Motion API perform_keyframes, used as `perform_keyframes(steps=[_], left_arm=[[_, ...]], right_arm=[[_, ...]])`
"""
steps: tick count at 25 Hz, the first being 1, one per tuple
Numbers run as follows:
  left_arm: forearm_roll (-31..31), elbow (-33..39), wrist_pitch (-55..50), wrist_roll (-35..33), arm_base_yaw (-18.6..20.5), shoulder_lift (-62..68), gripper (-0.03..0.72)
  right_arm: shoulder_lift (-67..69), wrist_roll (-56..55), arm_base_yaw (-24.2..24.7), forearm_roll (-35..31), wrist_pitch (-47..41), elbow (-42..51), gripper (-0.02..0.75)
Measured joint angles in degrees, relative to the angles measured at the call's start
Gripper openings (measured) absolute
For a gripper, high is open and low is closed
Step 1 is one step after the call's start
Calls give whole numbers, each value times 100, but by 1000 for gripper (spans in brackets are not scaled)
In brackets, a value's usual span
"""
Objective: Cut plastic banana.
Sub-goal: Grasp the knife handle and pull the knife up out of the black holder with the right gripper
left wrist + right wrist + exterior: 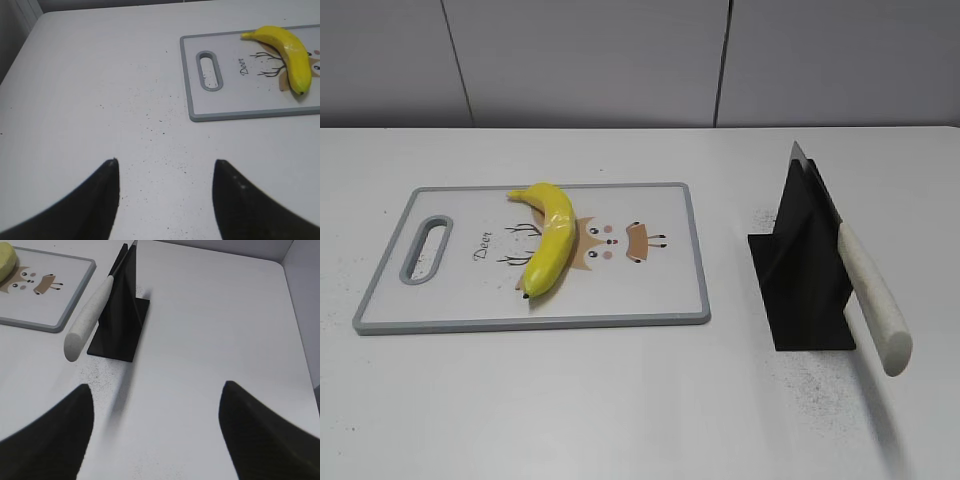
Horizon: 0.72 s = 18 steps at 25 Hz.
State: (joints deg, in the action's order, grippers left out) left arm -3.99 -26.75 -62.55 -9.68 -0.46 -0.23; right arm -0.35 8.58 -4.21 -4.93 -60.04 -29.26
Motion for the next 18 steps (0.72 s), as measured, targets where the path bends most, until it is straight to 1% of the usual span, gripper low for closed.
perform_keyframes(steps=[4,7,13,18], left_arm=[[-5,0,0,0,0,0,553],[-5,0,0,0,0,0,553],[-5,0,0,0,0,0,553],[-5,0,0,0,0,0,553]], right_arm=[[70,-58,0,0,0,0,589],[425,-286,0,0,-14,-69,589],[1633,-770,7,0,-184,-585,589],[2755,-899,7,-123,-410,-1006,589]])
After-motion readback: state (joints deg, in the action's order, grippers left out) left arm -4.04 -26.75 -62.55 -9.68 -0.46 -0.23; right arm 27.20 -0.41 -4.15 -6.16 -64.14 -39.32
